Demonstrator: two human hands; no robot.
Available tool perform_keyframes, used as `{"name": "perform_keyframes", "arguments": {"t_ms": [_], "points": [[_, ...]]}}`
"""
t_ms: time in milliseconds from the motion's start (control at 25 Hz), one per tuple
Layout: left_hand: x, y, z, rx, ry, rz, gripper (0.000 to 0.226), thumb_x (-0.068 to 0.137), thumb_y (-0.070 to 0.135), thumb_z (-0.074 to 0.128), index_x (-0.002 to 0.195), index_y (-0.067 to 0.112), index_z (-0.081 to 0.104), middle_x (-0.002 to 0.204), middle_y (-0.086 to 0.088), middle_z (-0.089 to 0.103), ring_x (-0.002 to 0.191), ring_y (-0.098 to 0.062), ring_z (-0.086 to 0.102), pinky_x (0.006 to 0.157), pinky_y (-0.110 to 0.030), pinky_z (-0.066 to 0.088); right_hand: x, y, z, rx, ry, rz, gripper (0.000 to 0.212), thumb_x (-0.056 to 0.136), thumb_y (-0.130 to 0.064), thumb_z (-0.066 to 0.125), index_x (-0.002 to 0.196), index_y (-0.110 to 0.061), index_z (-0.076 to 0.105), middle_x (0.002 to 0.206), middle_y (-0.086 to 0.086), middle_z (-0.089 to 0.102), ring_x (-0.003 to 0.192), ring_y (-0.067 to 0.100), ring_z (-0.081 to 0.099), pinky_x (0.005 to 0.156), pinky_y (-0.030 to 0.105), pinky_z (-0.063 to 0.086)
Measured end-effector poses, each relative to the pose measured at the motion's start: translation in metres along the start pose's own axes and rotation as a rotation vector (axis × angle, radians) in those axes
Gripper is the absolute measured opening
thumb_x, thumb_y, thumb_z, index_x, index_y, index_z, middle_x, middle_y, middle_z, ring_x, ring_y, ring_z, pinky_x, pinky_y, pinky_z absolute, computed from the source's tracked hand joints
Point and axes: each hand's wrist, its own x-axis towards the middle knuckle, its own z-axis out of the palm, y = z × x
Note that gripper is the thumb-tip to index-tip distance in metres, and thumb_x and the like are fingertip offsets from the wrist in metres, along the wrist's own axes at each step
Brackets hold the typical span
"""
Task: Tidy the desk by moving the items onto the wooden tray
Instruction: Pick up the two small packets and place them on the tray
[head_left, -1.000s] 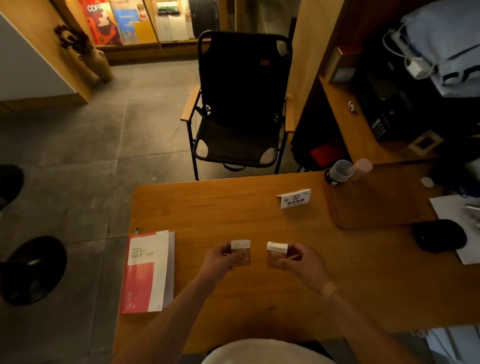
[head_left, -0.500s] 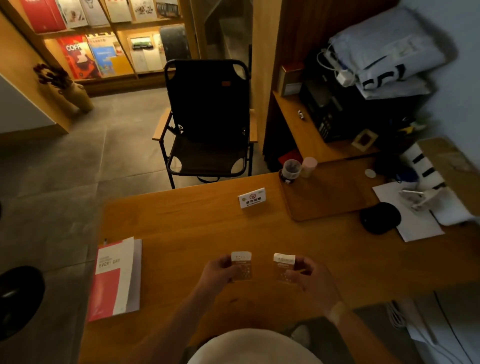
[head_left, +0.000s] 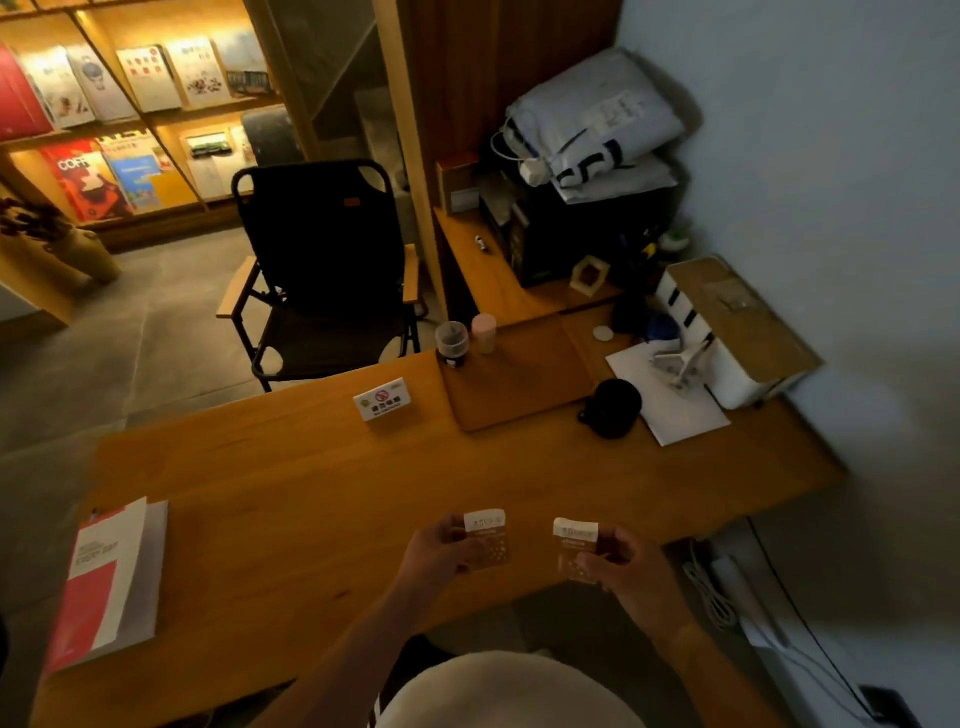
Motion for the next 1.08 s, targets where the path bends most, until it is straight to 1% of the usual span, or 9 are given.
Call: {"name": "perform_keyframes", "arguments": {"t_ms": [120, 240, 440, 600, 680, 760, 880, 960, 1080], "points": [[-0.003, 0.005, 0.030, 0.028, -0.007, -0.006, 0.014, 0.090, 0.010, 0.067, 0.100, 0.019, 0.066, 0.103, -0.003, 0.071, 0.090, -0.021, 0.068, 0.066, -0.026, 0.052, -0.006, 0.011, -0.026, 0.010, 0.025, 0.011, 0.027, 0.086, -0.018, 0.071, 0.106, -0.035, 0.062, 0.107, -0.019, 0.067, 0.097, -0.003, 0.064, 0.065, 0.010, 0.051], [-0.002, 0.013, 0.052, 0.056, 0.000, -0.014, 0.012, 0.091, 0.010, 0.065, 0.101, 0.015, 0.067, 0.103, -0.007, 0.071, 0.088, -0.023, 0.069, 0.065, -0.026, 0.051, -0.007, 0.016, -0.044, 0.048, 0.069, 0.029, 0.027, 0.084, -0.017, 0.072, 0.103, -0.035, 0.063, 0.105, -0.019, 0.067, 0.096, -0.004, 0.062, 0.067, 0.011, 0.049], [0.009, 0.035, 0.072, 0.058, -0.040, -0.028, 0.013, 0.090, 0.011, 0.066, 0.103, 0.014, 0.067, 0.103, -0.007, 0.071, 0.090, -0.026, 0.068, 0.074, -0.034, 0.053, -0.002, 0.018, -0.062, 0.084, 0.126, 0.066, 0.026, 0.083, -0.013, 0.073, 0.100, -0.032, 0.065, 0.101, -0.017, 0.069, 0.092, -0.004, 0.065, 0.060, 0.007, 0.049], [0.025, 0.048, 0.077, 0.005, -0.097, -0.040, 0.012, 0.090, 0.009, 0.066, 0.101, 0.014, 0.067, 0.105, -0.007, 0.070, 0.091, -0.026, 0.067, 0.078, -0.037, 0.051, 0.011, 0.014, -0.070, 0.091, 0.150, 0.064, 0.026, 0.082, -0.011, 0.073, 0.098, -0.031, 0.066, 0.100, -0.017, 0.069, 0.087, -0.010, 0.065, 0.062, 0.006, 0.050], [0.037, 0.053, 0.077, -0.005, -0.113, -0.037, 0.013, 0.090, 0.009, 0.067, 0.102, 0.013, 0.067, 0.107, -0.008, 0.070, 0.093, -0.028, 0.067, 0.077, -0.037, 0.052, 0.022, 0.009, -0.071, 0.093, 0.159, 0.058, 0.026, 0.082, -0.012, 0.074, 0.098, -0.030, 0.067, 0.101, -0.016, 0.070, 0.091, -0.005, 0.066, 0.063, 0.008, 0.051], [0.051, 0.059, 0.074, -0.019, -0.113, -0.032, 0.013, 0.089, 0.010, 0.068, 0.102, 0.012, 0.067, 0.107, -0.009, 0.070, 0.092, -0.028, 0.067, 0.075, -0.037, 0.052, 0.037, 0.003, -0.073, 0.092, 0.152, 0.057, 0.025, 0.082, -0.012, 0.073, 0.099, -0.029, 0.066, 0.103, -0.015, 0.070, 0.095, 0.000, 0.066, 0.065, 0.011, 0.052], [0.071, 0.063, 0.067, -0.040, -0.095, -0.011, 0.014, 0.088, 0.013, 0.070, 0.102, 0.014, 0.068, 0.106, -0.007, 0.071, 0.093, -0.027, 0.068, 0.079, -0.039, 0.054, 0.061, -0.009, -0.073, 0.065, 0.107, 0.051, 0.025, 0.084, -0.011, 0.072, 0.104, -0.025, 0.065, 0.105, -0.011, 0.070, 0.099, 0.004, 0.066, 0.069, 0.013, 0.054], [0.087, 0.066, 0.060, -0.051, -0.081, -0.011, 0.014, 0.086, 0.015, 0.073, 0.099, 0.016, 0.069, 0.104, -0.005, 0.072, 0.090, -0.024, 0.069, 0.078, -0.036, 0.055, 0.079, -0.018, -0.073, 0.037, 0.075, 0.061, 0.026, 0.085, -0.012, 0.071, 0.107, -0.024, 0.064, 0.106, -0.010, 0.069, 0.099, 0.004, 0.066, 0.070, 0.012, 0.054], [0.109, 0.068, 0.053, -0.079, -0.068, -0.017, 0.014, 0.085, 0.013, 0.073, 0.097, 0.018, 0.068, 0.102, -0.003, 0.071, 0.086, -0.018, 0.068, 0.069, -0.028, 0.055, 0.106, -0.028, -0.071, 0.003, 0.034, 0.100, 0.028, 0.084, -0.014, 0.072, 0.109, -0.023, 0.063, 0.105, -0.009, 0.070, 0.098, 0.004, 0.066, 0.068, 0.013, 0.054]]}}
